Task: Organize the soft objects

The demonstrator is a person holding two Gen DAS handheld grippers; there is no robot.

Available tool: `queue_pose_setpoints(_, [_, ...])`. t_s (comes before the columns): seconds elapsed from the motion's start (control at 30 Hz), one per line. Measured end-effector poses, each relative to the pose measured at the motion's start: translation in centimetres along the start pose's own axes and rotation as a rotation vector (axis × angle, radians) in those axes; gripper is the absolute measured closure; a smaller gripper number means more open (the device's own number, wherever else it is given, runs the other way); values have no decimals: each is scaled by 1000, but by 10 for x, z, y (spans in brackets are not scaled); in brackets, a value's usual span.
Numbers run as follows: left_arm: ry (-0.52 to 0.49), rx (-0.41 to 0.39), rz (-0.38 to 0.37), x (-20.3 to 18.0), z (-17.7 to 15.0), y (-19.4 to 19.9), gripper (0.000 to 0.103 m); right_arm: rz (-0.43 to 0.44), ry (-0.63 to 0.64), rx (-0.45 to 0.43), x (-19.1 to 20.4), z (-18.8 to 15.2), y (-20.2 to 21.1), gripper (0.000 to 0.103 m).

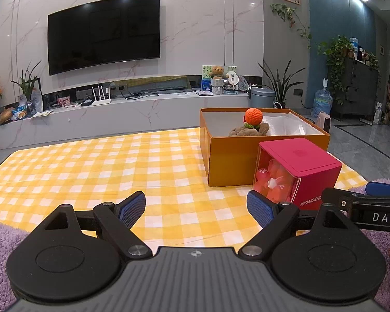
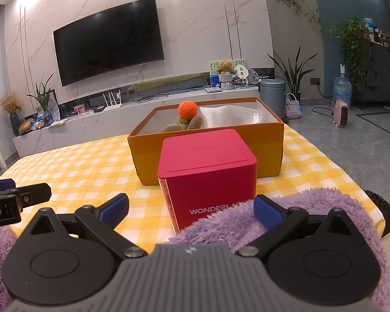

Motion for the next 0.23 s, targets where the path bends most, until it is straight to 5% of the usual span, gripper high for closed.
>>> queue_pose_setpoints(0.23, [6, 6, -6, -1, 0, 1, 0, 0, 0, 0, 0, 0, 0, 3])
Point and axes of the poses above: each gripper's, at about its wrist camera, not at the fingertips, and y roughly against the way its jaws point, x to its left, z to its top, the point moved 10 cm from there along -y, roughly the way its jaws point, and after that the axes turned 13 degrees about -x, right-handed, at the moved point
